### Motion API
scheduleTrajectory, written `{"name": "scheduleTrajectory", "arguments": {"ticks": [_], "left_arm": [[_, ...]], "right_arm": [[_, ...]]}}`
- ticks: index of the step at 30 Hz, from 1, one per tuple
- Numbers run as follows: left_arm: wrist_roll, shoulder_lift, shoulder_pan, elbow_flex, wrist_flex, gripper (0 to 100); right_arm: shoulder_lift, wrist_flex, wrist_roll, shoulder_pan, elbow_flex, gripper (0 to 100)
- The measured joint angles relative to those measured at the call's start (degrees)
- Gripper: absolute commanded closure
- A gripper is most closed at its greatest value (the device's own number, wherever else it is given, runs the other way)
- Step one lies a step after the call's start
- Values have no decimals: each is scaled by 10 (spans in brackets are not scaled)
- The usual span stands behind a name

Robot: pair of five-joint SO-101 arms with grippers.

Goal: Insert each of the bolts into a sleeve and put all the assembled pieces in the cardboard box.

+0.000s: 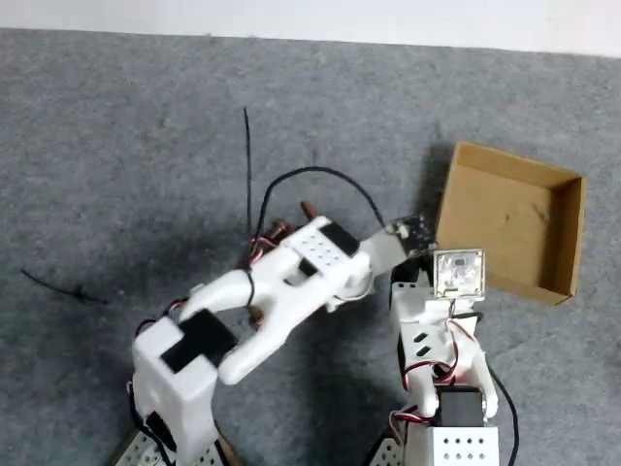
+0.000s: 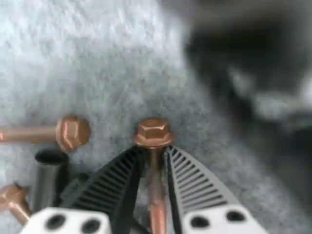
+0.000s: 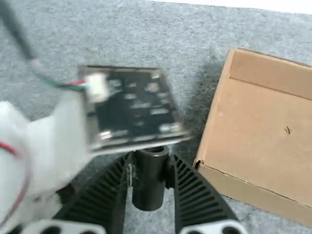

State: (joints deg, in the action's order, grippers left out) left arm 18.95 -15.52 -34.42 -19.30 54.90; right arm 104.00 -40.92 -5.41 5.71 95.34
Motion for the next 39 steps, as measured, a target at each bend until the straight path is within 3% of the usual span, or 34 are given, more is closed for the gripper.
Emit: {"name": "scheduleTrajectory", "arguments": {"ticks": [9,13,19,31,39], "left_arm": [[-1,251,36,-288,-219,995],[-1,344,66,-367,-267,995],[-5,408,73,-421,-309,995],[-155,551,150,-469,-323,994],[-167,723,149,-553,-324,993]], "right_arm": [[0,0,0,0,0,991],[0,0,0,0,0,991],[0,4,0,0,0,991],[0,76,0,33,4,991],[0,124,0,59,4,991]]}}
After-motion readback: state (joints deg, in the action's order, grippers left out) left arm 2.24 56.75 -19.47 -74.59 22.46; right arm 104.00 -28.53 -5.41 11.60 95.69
